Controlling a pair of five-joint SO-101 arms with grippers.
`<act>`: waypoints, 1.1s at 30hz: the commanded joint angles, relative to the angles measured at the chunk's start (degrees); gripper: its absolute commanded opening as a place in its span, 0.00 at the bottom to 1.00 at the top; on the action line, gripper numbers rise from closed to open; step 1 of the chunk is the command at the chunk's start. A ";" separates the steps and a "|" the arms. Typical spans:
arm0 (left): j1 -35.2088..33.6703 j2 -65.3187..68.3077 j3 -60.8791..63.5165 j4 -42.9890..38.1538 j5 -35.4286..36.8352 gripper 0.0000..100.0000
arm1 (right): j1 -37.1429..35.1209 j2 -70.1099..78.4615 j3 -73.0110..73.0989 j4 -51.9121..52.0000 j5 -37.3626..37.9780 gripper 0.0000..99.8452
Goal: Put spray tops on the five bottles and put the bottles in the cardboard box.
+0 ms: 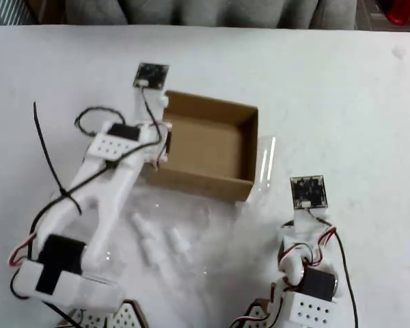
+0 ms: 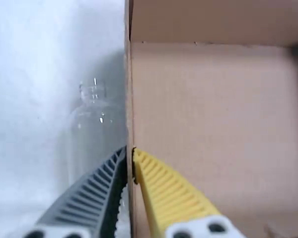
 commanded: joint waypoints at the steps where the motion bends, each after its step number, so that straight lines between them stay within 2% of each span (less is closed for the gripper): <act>1: -1.45 -5.41 4.22 -6.42 0.53 0.02 | -0.22 -0.04 -1.49 -0.92 0.70 0.14; 7: -2.59 -6.11 8.70 -7.56 0.44 0.04 | -0.22 -0.04 -1.49 -0.84 0.70 0.13; 12: -2.86 -6.11 9.93 -7.56 0.53 0.24 | -0.22 -0.04 -1.49 -0.84 0.70 0.13; 15: -2.86 -6.11 9.76 -7.56 0.53 0.30 | -0.22 -0.04 -1.49 -0.84 0.70 0.13; 22: -2.86 -5.85 6.86 -9.67 0.88 0.22 | -0.22 -0.04 -1.49 -0.84 0.70 0.13; 25: -2.51 -5.67 6.33 -12.31 0.97 0.15 | -0.22 -0.04 -1.49 -0.75 0.70 0.13; 29: -2.51 -5.67 6.33 -17.41 0.97 0.01 | -0.22 -0.04 -1.49 -0.75 0.70 0.13; 33: -2.51 -5.67 6.33 -20.22 1.05 0.02 | -0.22 -0.04 -1.49 -0.75 0.70 0.13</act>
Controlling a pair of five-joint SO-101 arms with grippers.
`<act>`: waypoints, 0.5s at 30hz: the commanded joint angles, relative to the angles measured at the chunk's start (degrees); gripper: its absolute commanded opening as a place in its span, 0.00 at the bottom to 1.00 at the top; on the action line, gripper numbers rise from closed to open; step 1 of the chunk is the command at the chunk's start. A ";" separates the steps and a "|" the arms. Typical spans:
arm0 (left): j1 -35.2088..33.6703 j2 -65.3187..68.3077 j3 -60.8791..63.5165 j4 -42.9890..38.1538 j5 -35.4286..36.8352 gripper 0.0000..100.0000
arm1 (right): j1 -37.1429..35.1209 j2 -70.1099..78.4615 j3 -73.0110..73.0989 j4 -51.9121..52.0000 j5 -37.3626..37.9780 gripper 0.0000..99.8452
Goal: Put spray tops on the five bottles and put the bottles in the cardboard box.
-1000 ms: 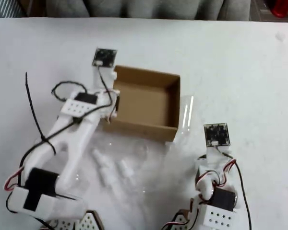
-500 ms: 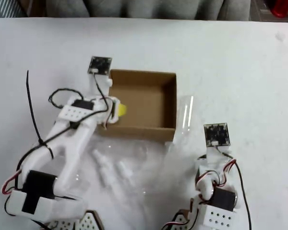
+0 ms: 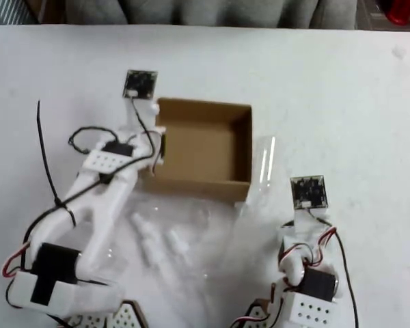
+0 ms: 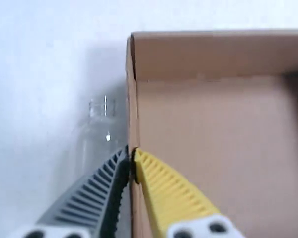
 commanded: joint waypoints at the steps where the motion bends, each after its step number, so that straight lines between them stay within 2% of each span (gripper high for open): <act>1: -0.66 -2.77 -3.78 -4.04 0.62 0.02 | -0.22 -0.04 -1.49 -0.75 0.70 0.13; 3: -0.66 -2.77 -3.78 -6.33 1.05 0.02 | -0.22 -0.04 -1.49 -0.75 0.70 0.13; 8: -0.92 -2.68 -3.78 -12.13 8.88 0.02 | -0.22 -0.04 -1.49 -0.75 0.70 0.13; 15: -0.84 -2.68 -3.78 -15.47 11.52 0.02 | -0.22 -0.04 -1.49 -0.75 0.70 0.14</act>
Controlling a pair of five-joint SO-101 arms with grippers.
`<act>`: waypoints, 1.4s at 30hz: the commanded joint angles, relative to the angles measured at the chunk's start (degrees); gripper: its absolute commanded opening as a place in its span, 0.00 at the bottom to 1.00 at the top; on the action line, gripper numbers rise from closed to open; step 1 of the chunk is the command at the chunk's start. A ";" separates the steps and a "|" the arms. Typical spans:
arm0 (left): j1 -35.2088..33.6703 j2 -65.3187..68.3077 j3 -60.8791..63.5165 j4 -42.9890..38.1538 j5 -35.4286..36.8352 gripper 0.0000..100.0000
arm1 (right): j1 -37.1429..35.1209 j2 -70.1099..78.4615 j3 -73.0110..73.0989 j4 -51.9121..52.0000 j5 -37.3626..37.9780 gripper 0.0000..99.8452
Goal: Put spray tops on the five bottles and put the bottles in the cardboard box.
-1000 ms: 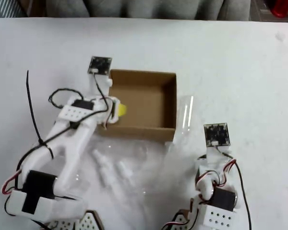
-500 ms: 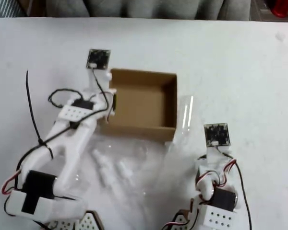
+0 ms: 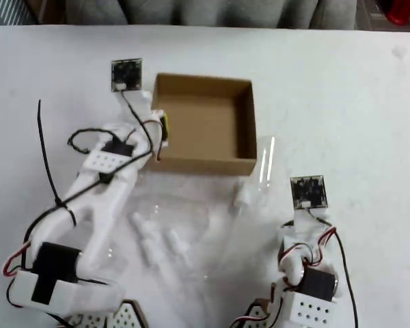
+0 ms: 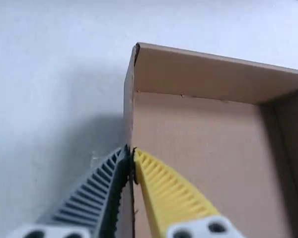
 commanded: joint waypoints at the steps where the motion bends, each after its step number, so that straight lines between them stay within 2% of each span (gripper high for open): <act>1: -0.57 -2.68 -3.78 -2.46 1.85 0.02 | -0.22 -0.04 -1.49 -0.75 0.70 0.14; 7: -0.40 -2.42 -3.25 -5.19 1.85 0.02 | -0.22 -0.04 -1.49 -0.75 0.70 0.14; 14: -0.31 3.91 -3.34 -8.97 1.76 0.02 | -0.31 -0.04 -1.49 -0.75 0.70 0.14; 17: -0.31 5.05 -3.16 -8.88 1.67 0.02 | -0.40 -0.04 -1.49 -0.75 0.70 0.14; 23: 0.57 4.88 -0.79 -8.97 -3.16 0.02 | -0.48 -0.04 -1.49 -0.75 0.70 0.14; 31: 0.57 5.05 0.79 -8.88 -3.08 0.03 | -0.48 -0.04 -1.49 -0.75 0.70 0.14; 33: 0.57 5.05 0.79 -8.53 -3.08 0.07 | -0.48 -0.04 -1.49 -0.75 0.70 0.14; 38: -0.22 4.79 0.79 -5.54 -2.64 0.26 | -0.48 -0.04 -1.49 -0.75 0.70 0.14; 42: -3.12 4.35 0.00 -3.69 -2.90 0.31 | -0.48 -0.04 -1.49 -0.75 0.70 0.14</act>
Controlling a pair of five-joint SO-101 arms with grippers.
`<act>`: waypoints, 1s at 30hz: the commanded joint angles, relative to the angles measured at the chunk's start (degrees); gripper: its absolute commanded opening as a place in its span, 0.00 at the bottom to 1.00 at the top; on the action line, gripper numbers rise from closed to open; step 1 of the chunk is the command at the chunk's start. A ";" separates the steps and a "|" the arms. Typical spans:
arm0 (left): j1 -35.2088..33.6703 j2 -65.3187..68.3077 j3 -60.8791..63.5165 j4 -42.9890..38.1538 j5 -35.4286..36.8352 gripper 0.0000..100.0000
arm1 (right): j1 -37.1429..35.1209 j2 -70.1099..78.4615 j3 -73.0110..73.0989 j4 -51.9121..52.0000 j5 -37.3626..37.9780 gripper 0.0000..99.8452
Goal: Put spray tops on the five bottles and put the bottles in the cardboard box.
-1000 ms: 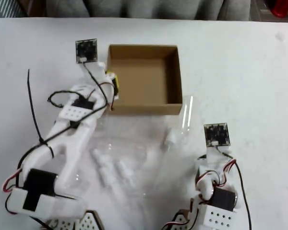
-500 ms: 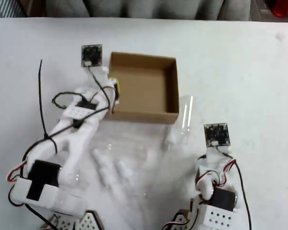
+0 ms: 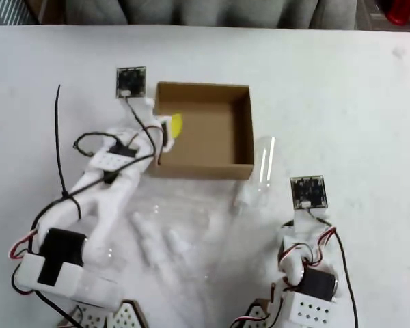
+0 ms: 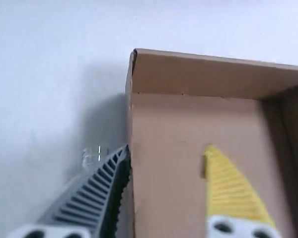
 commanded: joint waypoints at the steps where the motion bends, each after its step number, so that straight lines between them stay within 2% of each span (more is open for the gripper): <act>1: -3.21 -2.77 -1.67 1.67 -0.62 0.31 | -0.48 -0.04 -1.49 -0.75 0.70 0.14; 6: -6.37 -12.62 -2.90 13.80 -0.62 0.31 | -0.48 -0.04 -1.49 -0.84 0.70 0.14; 12: -6.55 -27.03 -2.99 30.15 -0.62 0.31 | -0.48 -0.04 -1.49 -0.92 0.70 0.14; 17: -7.43 -31.08 -2.55 40.00 -0.70 0.31 | -0.48 -0.04 -1.49 -0.75 0.70 0.13; 21: -10.07 -30.99 -2.55 44.75 -0.70 0.31 | -0.48 -0.04 -1.49 -0.66 0.70 0.13; 24: -11.38 -30.99 -2.46 45.45 -0.88 0.31 | -0.48 -0.04 -1.49 -0.66 0.70 0.13; 30: -11.38 -30.99 -0.09 45.36 -6.86 0.31 | -0.22 -0.04 -1.49 -0.66 0.70 0.13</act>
